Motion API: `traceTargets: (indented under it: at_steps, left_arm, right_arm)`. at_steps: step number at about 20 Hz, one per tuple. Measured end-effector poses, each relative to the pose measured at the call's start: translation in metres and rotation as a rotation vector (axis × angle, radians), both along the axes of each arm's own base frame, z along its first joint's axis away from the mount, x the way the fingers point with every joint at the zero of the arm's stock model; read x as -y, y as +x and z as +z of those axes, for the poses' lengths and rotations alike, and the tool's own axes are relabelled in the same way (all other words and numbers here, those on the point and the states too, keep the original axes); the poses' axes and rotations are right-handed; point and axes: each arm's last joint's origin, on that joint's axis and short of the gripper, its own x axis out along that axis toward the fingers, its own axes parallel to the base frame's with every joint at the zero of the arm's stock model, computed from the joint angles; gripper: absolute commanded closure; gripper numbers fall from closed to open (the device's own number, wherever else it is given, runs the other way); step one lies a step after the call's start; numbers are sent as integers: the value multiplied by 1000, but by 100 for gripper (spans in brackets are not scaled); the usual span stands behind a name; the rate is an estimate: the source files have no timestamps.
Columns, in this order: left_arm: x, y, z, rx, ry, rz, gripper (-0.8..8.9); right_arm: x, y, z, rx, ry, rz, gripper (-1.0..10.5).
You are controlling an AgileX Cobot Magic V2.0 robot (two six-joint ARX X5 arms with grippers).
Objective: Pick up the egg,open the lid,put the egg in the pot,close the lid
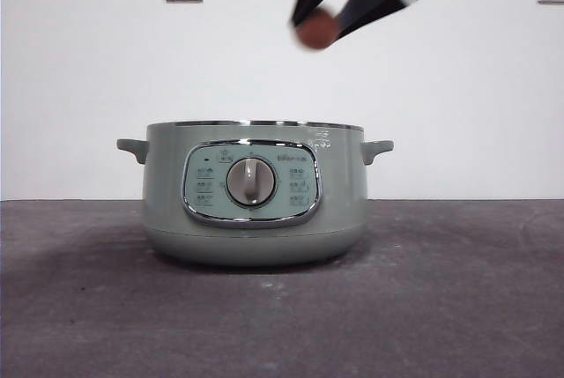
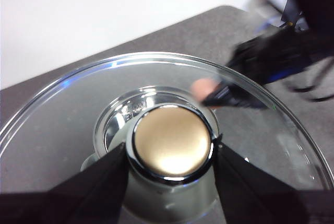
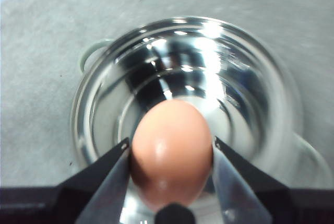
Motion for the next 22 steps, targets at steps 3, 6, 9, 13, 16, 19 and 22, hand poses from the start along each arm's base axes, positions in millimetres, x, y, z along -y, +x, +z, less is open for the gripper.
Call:
traceTargets:
  at_steps: [3, 6, 9, 13, 16, 19, 22]
  left_arm:
    - [-7, -15, 3, 15, -15, 2, 822]
    - [-11, -22, 2, 0, -19, 6, 822]
    - [-12, -23, 2, -1, -19, 6, 822]
    - [-12, -24, 0, -21, -9, 6, 822]
    - [-12, -24, 0, -21, -9, 6, 822]
    - [-12, -24, 0, -22, -9, 6, 822]
    - [-12, -24, 0, -22, -9, 6, 822]
  right_arm:
    - [-34, 34, -26, -16, -61, 14, 959]
    - [-57, 58, -62, -21, -102, 29, 960]
    - [-70, 68, -92, -1, -168, 28, 959]
    - [-80, 71, -115, -14, -227, 58, 959]
    - [-83, 72, -131, -43, -259, 71, 959]
    - [-83, 72, -130, -53, -267, 72, 908]
    - [-82, 72, -130, -58, -270, 72, 480]
